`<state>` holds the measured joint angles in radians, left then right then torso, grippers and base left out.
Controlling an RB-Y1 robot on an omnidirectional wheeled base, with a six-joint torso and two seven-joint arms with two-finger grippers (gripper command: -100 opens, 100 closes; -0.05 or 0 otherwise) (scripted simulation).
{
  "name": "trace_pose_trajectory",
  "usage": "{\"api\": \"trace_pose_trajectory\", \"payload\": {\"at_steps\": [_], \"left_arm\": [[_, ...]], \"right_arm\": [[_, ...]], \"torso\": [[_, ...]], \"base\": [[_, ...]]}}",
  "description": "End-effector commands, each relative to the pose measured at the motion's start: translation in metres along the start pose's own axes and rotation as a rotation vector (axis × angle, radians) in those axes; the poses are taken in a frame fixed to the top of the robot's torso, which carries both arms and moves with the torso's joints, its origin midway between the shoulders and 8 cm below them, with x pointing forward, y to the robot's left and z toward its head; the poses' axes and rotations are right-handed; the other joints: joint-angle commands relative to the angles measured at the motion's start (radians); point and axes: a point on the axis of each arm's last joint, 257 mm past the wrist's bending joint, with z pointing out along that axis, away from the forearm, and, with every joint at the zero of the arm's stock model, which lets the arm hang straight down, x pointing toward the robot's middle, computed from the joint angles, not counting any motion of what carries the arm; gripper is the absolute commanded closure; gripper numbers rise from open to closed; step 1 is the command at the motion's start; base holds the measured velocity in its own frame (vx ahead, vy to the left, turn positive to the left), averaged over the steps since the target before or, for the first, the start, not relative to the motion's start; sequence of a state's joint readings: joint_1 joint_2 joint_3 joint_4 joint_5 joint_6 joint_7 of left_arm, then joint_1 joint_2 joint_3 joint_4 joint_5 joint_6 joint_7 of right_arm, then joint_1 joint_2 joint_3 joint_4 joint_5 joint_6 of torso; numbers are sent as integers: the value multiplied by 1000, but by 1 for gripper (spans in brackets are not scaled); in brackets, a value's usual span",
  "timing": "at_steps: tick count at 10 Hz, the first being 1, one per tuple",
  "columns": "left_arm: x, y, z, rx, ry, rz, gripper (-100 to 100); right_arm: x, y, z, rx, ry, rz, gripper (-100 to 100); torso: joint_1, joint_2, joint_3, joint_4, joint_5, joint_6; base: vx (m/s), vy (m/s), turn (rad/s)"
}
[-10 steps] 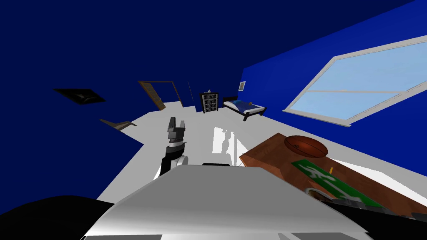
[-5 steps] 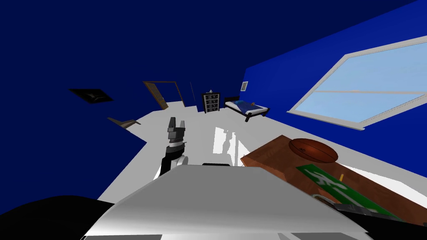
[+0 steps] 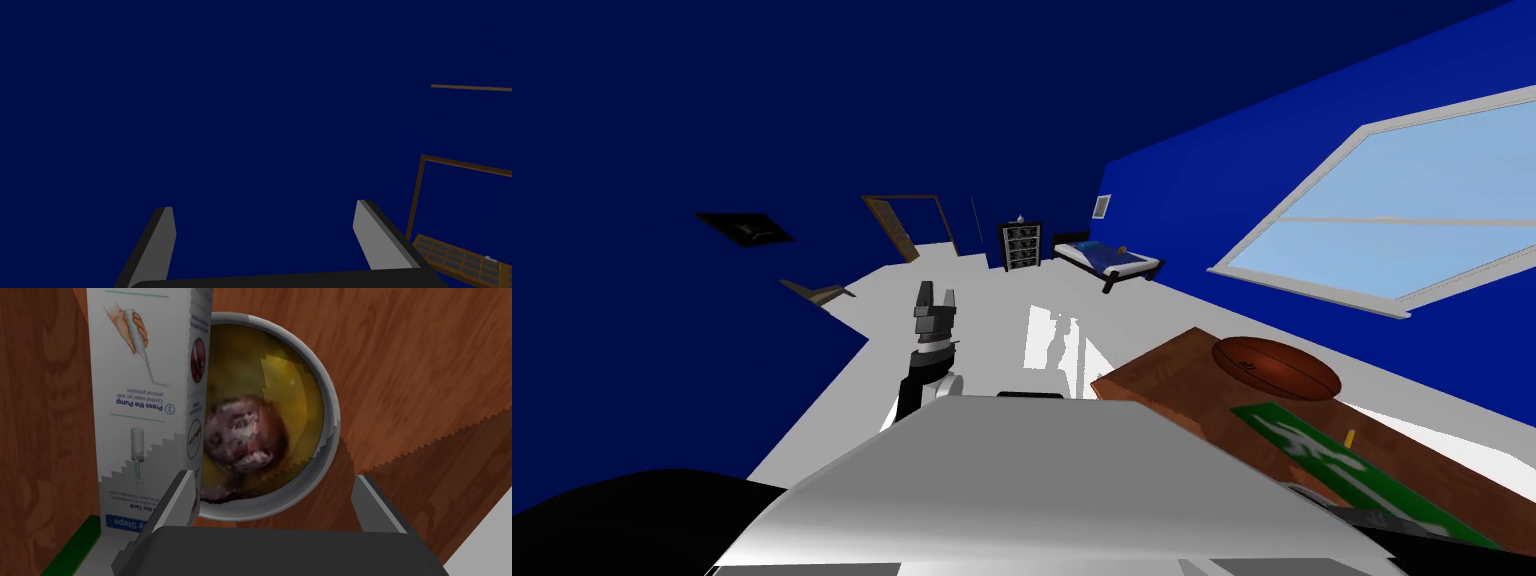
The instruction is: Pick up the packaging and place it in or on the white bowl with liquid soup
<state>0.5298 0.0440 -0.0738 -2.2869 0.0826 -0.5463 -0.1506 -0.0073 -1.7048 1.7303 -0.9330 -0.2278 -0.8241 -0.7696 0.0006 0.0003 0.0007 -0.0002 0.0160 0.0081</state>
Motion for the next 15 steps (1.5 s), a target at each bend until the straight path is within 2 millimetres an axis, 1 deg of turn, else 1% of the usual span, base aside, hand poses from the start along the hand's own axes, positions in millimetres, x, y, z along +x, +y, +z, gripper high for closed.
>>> {"api": "trace_pose_trajectory", "payload": {"at_steps": [1,2,3,4,5,7,8,9,11,12,13,14,15], "left_arm": [[0,0,0,0,0,0,0],[0,0,0,0,0,0,0],[0,0,0,0,0,0,0],[0,0,0,0,0,0,0],[0,0,0,0,0,0,0],[0,0,0,0,0,0,0],[0,0,0,0,0,0,0],[0,0,0,0,0,0,0],[0,0,0,0,0,0,0],[0,0,0,0,0,0,0],[0,0,0,0,0,0,0],[0,0,0,0,0,0,0],[0,0,0,0,0,0,0]], "right_arm": [[2,2,2,-19,-5,0,-100],[4,-1,1,-18,-5,6,-100],[14,-15,0,5,11,18,-100],[19,-21,-1,16,18,23,-100],[19,-13,1,-19,8,18,-100],[23,-20,0,-14,8,32,-100],[33,-33,-3,9,23,44,-100],[31,-23,-1,-28,8,36,-100],[34,-29,-3,-25,5,49,-100],[44,-42,-5,-1,21,61,-100],[48,-47,-7,8,27,65,-100],[46,-40,-6,-25,11,59,-100],[48,-43,-7,-22,10,66,-100]], "torso": [[0,0,0,0,0,0],[-1,0,0,0,0,1],[-1,0,0,0,0,1],[0,1,1,0,0,1],[0,2,1,0,0,1],[-1,0,0,0,0,1],[-1,0,0,0,0,1],[0,1,0,0,0,1],[0,-1,0,0,0,1],[0,0,0,0,0,1],[0,1,1,0,0,1],[0,1,1,0,0,1],[0,0,0,0,0,0]], "base": [[24,-8,85],[12,-7,-9],[3,-1,-15],[0,0,0],[16,1,138],[18,-8,36],[5,-1,-12],[21,-3,124],[18,-5,43],[2,-1,-15],[0,0,0],[16,-1,117],[24,-6,96]]}}
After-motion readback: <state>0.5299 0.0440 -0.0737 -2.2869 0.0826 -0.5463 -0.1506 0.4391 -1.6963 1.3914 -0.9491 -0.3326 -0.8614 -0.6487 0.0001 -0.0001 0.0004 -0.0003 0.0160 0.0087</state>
